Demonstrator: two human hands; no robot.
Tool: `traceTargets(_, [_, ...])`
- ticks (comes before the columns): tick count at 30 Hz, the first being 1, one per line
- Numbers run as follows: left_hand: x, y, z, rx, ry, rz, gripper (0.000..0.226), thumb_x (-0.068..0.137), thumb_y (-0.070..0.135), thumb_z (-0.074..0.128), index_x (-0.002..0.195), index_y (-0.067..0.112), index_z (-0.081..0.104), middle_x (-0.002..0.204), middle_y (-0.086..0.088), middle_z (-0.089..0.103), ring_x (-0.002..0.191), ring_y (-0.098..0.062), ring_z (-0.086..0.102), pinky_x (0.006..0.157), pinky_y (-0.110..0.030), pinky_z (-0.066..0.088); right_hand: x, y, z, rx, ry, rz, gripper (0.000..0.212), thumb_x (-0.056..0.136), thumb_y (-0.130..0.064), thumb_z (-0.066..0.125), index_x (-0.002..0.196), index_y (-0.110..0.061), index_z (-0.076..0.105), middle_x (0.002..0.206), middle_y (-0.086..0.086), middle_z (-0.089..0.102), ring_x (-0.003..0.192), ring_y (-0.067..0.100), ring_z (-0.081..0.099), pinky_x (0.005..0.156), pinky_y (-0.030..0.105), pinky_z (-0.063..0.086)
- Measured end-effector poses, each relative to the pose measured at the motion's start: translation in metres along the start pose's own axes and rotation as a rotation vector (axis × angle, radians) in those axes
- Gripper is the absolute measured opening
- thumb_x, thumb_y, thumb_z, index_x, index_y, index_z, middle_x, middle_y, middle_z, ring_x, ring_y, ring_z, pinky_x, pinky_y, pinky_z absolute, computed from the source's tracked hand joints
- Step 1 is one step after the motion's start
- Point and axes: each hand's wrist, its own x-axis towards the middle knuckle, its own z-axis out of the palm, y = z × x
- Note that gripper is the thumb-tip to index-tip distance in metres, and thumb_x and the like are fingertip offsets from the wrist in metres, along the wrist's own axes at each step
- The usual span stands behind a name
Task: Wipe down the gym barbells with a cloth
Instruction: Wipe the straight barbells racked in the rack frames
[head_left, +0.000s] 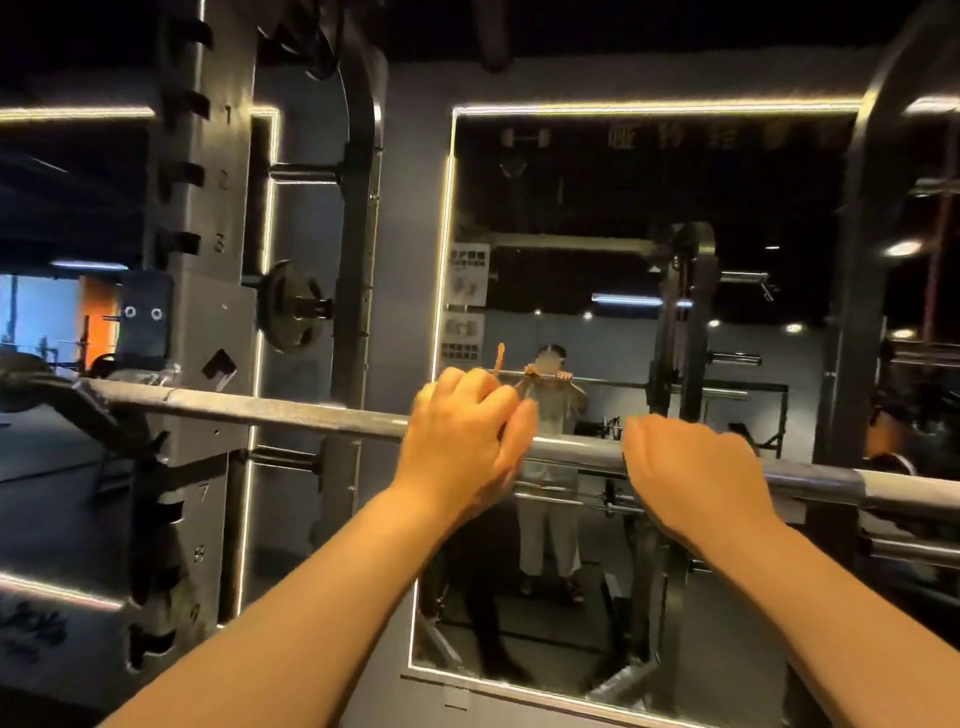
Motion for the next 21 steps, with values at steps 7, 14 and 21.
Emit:
traceTargets(7, [-0.015,0.037,0.024,-0.215,0.075,0.027,0.04,0.1,0.032,0.049,0.132,0.013,0.062,0.131,-0.005,0.062,0.125,-0.02,0.055,0.107,-0.042,0.048,0.004,-0.012,0.019,-0.035,0.134,0.023,0.004,0.091,-0.018,0.059,0.092,-0.016,0.056,0.068,0.0,0.039,0.054,0.023,0.035,0.055,0.036,0.03])
traceTargets(14, [-0.044,-0.03,0.008,-0.024,0.063,-0.012,0.035,0.093,0.035,0.05,0.122,0.02,0.061,0.15,-0.01,0.05,0.145,-0.034,0.038,0.125,-0.052,0.016,0.001,-0.011,0.018,-0.057,0.097,-0.003,0.007,0.086,-0.008,0.06,0.084,-0.01,0.053,0.06,0.003,0.032,0.045,0.021,0.035,0.049,0.032,0.028])
traceTargets(21, [-0.033,0.032,0.025,-0.141,0.181,-0.106,0.024,0.103,0.032,0.053,0.111,0.016,0.069,0.127,-0.001,0.059,0.129,-0.019,0.047,0.123,-0.045,0.028,-0.005,-0.016,0.008,-0.111,0.041,0.016,0.008,0.094,-0.024,0.04,0.087,-0.021,0.039,0.067,-0.002,0.034,0.055,0.018,0.04,0.057,0.033,0.031])
